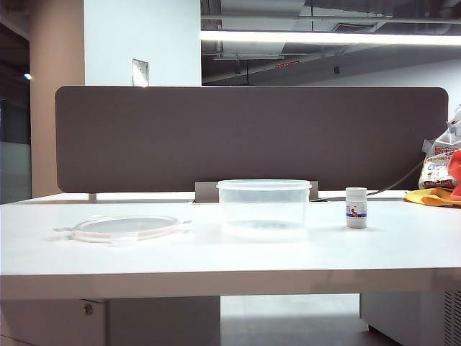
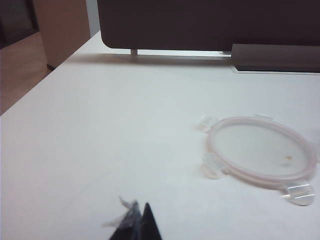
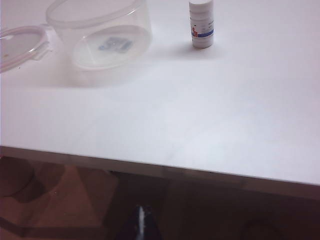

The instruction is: Remove the lid of the round box, pick up the small white medicine bottle inside, and place it on the table.

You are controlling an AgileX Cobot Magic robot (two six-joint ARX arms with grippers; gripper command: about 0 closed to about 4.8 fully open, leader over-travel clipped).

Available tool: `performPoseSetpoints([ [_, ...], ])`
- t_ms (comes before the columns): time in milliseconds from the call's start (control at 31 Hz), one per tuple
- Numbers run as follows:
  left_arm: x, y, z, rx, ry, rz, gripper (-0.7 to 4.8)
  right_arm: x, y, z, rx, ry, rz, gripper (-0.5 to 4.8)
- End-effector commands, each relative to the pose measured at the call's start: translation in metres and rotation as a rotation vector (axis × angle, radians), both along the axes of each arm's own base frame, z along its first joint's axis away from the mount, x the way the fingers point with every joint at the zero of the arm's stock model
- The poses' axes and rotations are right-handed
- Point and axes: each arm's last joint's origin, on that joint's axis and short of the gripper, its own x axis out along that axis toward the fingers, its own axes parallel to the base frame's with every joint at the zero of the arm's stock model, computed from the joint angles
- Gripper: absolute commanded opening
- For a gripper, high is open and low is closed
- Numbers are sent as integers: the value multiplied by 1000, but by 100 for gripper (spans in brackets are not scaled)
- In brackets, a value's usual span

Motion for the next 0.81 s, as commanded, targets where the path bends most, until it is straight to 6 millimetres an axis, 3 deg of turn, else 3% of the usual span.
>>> performPoseSetpoints([
  [32,0,0,1,-1,-9,-3,-5,3,-2,6,-86,-110,-47,-6],
  [226,0,0,1,-1,-9,-3,-5,12,-12,8,-66,-262,-185,-6],
  [549,0,0,1,-1,-9,-3,-5,13,-21,6,-158,-288,-301,-6],
  [807,0,0,1,-1,-9,-3,-5,13,-21,6,-171,-283,-297,-6],
])
